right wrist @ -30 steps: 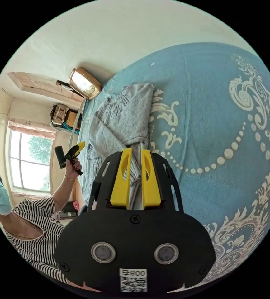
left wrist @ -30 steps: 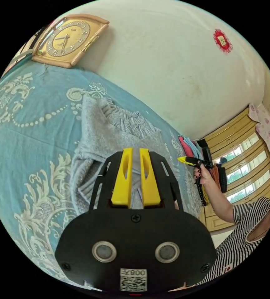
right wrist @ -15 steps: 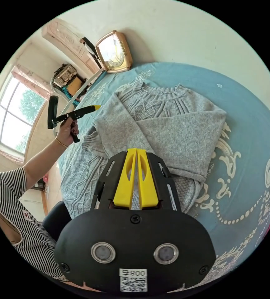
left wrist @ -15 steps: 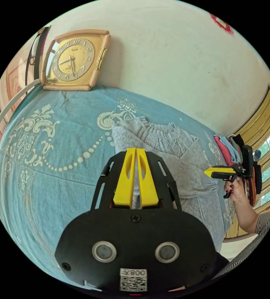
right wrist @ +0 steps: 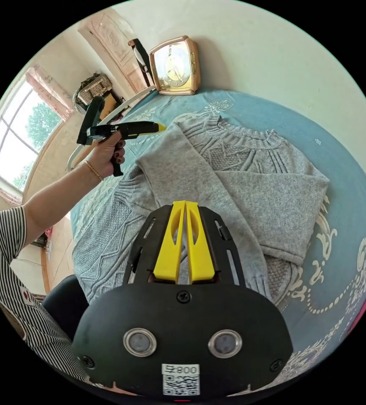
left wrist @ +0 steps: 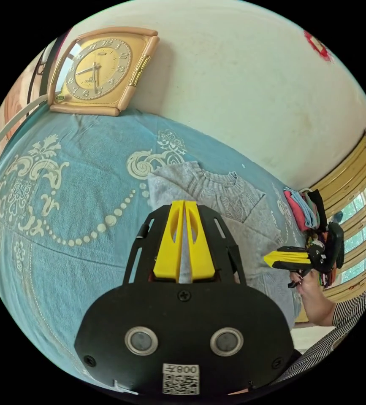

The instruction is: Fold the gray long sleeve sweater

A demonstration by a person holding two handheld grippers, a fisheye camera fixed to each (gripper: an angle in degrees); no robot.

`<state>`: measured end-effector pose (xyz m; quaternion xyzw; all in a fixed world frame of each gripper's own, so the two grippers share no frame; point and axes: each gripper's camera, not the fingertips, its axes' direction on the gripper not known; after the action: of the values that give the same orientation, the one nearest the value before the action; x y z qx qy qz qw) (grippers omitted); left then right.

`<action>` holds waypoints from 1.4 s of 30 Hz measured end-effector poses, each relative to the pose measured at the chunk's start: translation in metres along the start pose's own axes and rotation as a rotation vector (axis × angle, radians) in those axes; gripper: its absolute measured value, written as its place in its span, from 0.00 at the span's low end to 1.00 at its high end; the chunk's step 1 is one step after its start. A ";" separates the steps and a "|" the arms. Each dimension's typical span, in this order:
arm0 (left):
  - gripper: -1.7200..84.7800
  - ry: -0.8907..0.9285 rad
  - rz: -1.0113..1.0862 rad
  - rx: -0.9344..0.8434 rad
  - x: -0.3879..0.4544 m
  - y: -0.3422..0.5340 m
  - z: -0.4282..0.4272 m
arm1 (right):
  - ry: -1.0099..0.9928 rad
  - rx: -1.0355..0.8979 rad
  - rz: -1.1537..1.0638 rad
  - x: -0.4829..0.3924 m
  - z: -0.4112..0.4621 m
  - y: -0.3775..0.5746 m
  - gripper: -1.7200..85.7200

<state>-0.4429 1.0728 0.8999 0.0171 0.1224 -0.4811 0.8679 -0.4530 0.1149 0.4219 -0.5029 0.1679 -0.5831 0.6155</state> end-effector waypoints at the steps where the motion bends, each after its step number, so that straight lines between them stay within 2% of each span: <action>1: 0.02 -0.017 0.006 -0.012 0.001 0.010 -0.006 | 0.021 -0.024 -0.012 -0.006 0.008 0.006 0.02; 3: 0.02 -0.080 0.016 -0.125 -0.003 0.019 0.000 | 0.027 -0.084 -0.015 -0.007 0.025 0.010 0.02; 4: 0.02 -0.051 0.009 -0.096 -0.006 0.024 -0.011 | 0.007 -0.046 0.004 -0.005 0.020 0.013 0.02; 6: 0.02 0.001 -0.017 -0.037 -0.007 0.026 -0.034 | -0.022 -0.090 0.022 -0.003 0.016 0.011 0.02; 9: 0.02 -0.036 0.036 0.005 0.005 0.016 -0.057 | 0.030 -0.043 -0.008 -0.015 -0.003 0.019 0.02; 12: 0.02 -0.089 0.034 -0.048 0.004 -0.009 -0.050 | 0.053 -0.076 0.004 -0.018 0.003 0.029 0.02; 14: 0.02 -0.157 0.033 -0.185 -0.004 -0.020 -0.032 | 0.031 -0.039 0.018 -0.014 0.006 0.036 0.02; 17: 0.02 -0.083 -0.020 -0.133 -0.004 -0.017 -0.067 | -0.033 -0.051 0.068 -0.004 -0.003 0.044 0.02; 20: 0.02 -0.004 0.094 -0.060 0.021 0.012 -0.123 | -0.017 -0.031 0.074 -0.002 -0.028 0.063 0.02; 23: 0.02 -0.044 0.136 -0.100 0.029 0.047 -0.153 | 0.031 0.051 0.131 0.009 -0.061 0.101 0.02; 25: 0.02 -0.095 0.167 -0.203 0.021 0.066 -0.151 | 0.061 0.068 0.216 0.029 -0.076 0.128 0.02; 26: 0.02 -0.076 0.171 -0.171 0.018 0.069 -0.158 | 0.066 0.059 0.239 0.034 -0.076 0.133 0.02; 28: 0.02 -0.005 0.037 -0.138 0.007 0.072 -0.191 | 0.003 -0.005 0.295 0.053 -0.073 0.147 0.02; 31: 0.02 0.004 0.100 -0.051 0.029 0.087 -0.243 | 0.052 0.105 0.308 0.052 -0.106 0.169 0.02; 33: 0.02 0.005 0.126 -0.092 0.037 0.101 -0.254 | 0.107 0.094 0.329 0.055 -0.112 0.183 0.02; 35: 0.02 -0.057 0.118 -0.219 0.036 0.117 -0.245 | 0.094 0.021 0.344 0.068 -0.099 0.194 0.02; 36: 0.02 -0.031 0.071 -0.197 0.029 0.128 -0.253 | 0.048 0.109 0.362 0.075 -0.102 0.205 0.02; 39: 0.02 0.061 -0.039 -0.148 0.014 0.142 -0.301 | -0.079 0.098 0.453 0.097 -0.115 0.214 0.02; 42: 0.02 0.076 -0.037 -0.118 0.019 0.175 -0.360 | -0.028 0.143 0.440 0.093 -0.144 0.233 0.02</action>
<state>-0.3572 1.2040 0.5309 -0.0181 0.1837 -0.4878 0.8532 -0.4148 -0.0718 0.2037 -0.4171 0.2234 -0.4383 0.7642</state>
